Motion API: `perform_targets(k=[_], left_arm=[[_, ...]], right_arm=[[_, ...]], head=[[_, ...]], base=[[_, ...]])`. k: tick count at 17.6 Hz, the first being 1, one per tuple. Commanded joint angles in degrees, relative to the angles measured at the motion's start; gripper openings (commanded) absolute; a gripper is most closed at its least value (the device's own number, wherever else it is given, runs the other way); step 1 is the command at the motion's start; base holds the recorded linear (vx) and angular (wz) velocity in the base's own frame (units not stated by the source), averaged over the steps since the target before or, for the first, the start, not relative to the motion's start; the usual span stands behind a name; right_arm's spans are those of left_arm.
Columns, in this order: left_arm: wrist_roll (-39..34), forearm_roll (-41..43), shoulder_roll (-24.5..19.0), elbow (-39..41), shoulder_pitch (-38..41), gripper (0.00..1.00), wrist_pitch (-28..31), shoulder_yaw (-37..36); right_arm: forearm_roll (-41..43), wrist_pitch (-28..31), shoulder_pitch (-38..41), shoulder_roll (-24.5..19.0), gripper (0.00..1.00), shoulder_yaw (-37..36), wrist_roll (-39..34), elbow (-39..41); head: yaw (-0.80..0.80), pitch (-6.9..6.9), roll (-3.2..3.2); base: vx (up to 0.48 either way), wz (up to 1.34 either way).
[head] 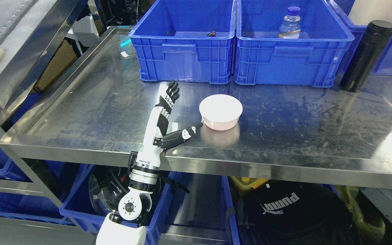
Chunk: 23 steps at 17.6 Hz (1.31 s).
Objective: Stack pink IKEA bowl on shelf middle layer
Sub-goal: 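Reach the left hand toward the pink bowl on the steel table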
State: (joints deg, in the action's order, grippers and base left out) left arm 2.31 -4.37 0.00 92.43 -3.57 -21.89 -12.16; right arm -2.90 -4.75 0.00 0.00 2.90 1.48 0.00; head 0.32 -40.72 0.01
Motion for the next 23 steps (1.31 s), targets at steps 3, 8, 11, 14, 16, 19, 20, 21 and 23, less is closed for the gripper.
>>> perform_targets(k=[3, 8, 11, 14, 16, 19, 20, 21, 23], left_arm=[[2.8, 0.1, -2.4, 0.1, -7.5, 1.0, 0.3, -0.8], [6.3, 3.6, -13.7, 0.1, -24.4, 1.0, 6.6, -0.8], [20.1, 11.1, -19.1, 0.1, -31.6, 1.0, 12.6, -2.2], [37.0, 20.4, -23.2, 0.1, -34.0, 0.99, 12.5, -4.8], [41.6, 22.0, -23.6, 0.2, -35.2, 0.98, 12.1, -5.2], [50.0, 23.4, -20.6, 0.2, -37.4, 1.0, 6.1, -8.0], [53.0, 23.5, -17.4, 0.2, -37.2, 1.0, 5.7, -7.9], [54.5, 24.4, -16.5, 0.2, -37.5, 1.0, 5.8, -8.1], [56.4, 30.9, -17.1, 0.2, -37.7, 0.98, 5.9, -8.9]], right_arm=[[0.0, 0.0, 1.2, 1.0, 1.0, 0.0, 0.0, 1.0], [0.0, 0.0, 1.2, 1.0, 1.0, 0.0, 0.0, 1.0], [0.0, 0.0, 1.2, 1.0, 1.0, 0.0, 0.0, 1.0], [0.0, 0.0, 1.2, 1.0, 1.0, 0.0, 0.0, 1.0], [0.0, 0.0, 1.2, 1.0, 1.0, 0.0, 0.0, 1.0], [0.0, 0.0, 1.2, 1.0, 1.0, 0.0, 0.0, 1.0], [0.0, 0.0, 1.2, 1.0, 1.0, 0.0, 0.0, 1.0], [0.0, 0.0, 1.2, 1.0, 1.0, 0.0, 0.0, 1.0], [0.0, 0.0, 1.2, 1.0, 1.0, 0.0, 0.0, 1.0]], head=[[0.0, 0.0, 0.0], [0.0, 0.0, 0.0], [0.0, 0.0, 0.0], [0.0, 0.0, 0.0], [0.0, 0.0, 0.0], [0.0, 0.0, 0.0], [0.0, 0.0, 0.0], [0.0, 0.0, 0.0], [0.0, 0.0, 0.0]], base=[[0.001, -0.01], [0.0, 0.0], [-0.003, 0.01], [0.0, 0.0], [0.0, 0.0], [0.0, 0.0], [0.0, 0.0], [0.0, 0.0], [0.0, 0.0]])
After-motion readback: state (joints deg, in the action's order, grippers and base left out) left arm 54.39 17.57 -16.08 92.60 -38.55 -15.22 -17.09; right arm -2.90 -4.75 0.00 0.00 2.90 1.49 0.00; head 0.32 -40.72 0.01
